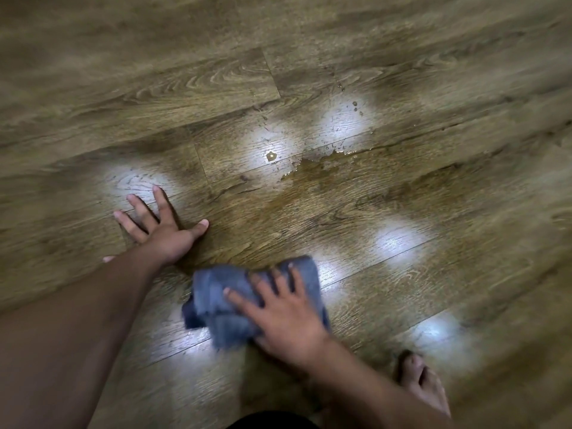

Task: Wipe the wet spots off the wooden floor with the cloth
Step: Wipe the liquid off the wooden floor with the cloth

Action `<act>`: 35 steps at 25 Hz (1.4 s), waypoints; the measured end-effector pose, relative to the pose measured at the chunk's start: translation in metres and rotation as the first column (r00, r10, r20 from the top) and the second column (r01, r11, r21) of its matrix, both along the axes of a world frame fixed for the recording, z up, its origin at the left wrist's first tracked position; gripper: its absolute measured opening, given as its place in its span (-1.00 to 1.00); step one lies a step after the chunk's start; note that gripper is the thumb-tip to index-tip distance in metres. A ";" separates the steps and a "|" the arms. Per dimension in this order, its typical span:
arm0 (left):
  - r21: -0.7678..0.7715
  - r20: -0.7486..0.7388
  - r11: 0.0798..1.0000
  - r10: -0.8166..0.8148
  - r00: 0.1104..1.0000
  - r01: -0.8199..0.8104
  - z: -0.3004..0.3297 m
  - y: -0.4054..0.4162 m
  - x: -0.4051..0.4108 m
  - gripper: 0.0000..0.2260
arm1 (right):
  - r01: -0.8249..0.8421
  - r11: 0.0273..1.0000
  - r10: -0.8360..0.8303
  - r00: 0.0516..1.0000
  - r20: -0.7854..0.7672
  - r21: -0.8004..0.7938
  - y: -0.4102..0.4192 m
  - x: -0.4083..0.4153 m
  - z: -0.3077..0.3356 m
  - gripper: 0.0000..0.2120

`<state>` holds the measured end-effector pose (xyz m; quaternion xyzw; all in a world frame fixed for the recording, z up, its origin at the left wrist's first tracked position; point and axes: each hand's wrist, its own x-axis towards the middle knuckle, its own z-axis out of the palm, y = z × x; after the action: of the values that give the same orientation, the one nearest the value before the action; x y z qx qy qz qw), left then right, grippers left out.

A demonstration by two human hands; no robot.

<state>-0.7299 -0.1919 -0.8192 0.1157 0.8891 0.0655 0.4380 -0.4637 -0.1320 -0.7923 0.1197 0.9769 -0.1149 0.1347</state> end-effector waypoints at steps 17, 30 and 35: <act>0.009 0.000 1.000 0.003 1.000 -0.003 -0.003 -0.002 0.000 0.00 | 0.507 0.838 -0.517 0.856 -0.003 0.204 0.069 -0.002 0.003 -0.15; 0.016 0.002 1.000 0.026 1.000 -0.026 -0.005 -0.002 -0.001 0.01 | 0.272 0.940 -0.266 0.962 -0.052 0.207 0.169 0.011 -0.008 -0.19; 0.014 0.006 0.999 0.029 1.000 -0.029 -0.002 0.000 -0.001 0.00 | 0.942 0.316 -0.946 0.322 -0.045 0.116 0.283 0.032 -0.006 -0.32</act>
<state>-0.7309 -0.1923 -0.8214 0.1059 0.8888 0.0784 0.4389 -0.4314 0.1507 -0.7986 0.6754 0.7274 -0.1108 0.0501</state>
